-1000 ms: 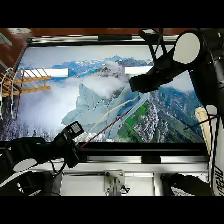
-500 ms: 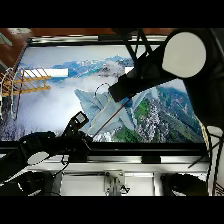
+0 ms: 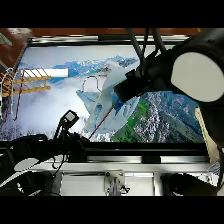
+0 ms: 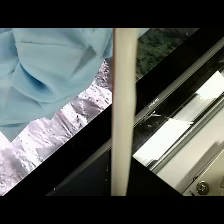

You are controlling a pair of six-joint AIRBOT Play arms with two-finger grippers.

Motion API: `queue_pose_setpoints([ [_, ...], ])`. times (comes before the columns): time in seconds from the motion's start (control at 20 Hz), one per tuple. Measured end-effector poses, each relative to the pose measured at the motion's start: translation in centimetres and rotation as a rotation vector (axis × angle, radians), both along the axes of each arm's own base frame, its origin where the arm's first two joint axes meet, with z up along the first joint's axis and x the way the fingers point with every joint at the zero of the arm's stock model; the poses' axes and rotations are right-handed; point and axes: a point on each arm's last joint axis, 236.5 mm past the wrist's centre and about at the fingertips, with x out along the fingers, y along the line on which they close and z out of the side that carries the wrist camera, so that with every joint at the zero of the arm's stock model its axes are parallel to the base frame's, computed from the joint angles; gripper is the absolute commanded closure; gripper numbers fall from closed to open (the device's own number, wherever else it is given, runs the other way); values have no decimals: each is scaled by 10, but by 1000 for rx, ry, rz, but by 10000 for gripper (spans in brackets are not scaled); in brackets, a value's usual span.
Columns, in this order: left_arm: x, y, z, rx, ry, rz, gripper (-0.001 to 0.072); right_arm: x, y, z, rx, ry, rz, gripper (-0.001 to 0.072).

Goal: Fold the shirts.

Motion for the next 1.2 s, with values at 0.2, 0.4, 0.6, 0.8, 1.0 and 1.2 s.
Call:
queue_pose_setpoints([
  [0.2,-15,19,1,48,17,-18,653,4,-3,9,7,-44,-3,644],
  [0.4,-16,21,1,64,14,-28,653,3,17,19,67,-77,56,644],
  [0.6,0,5,12,2,2,22,653,-11,40,22,95,-82,129,644],
  [0.8,13,-8,23,-35,1,54,653,-30,47,14,79,-36,155,644],
  [1.0,19,-12,33,-60,-8,72,653,-42,41,3,47,23,144,627],
  [1.2,22,-13,43,-84,-23,86,654,-45,41,-8,42,80,108,201],
])
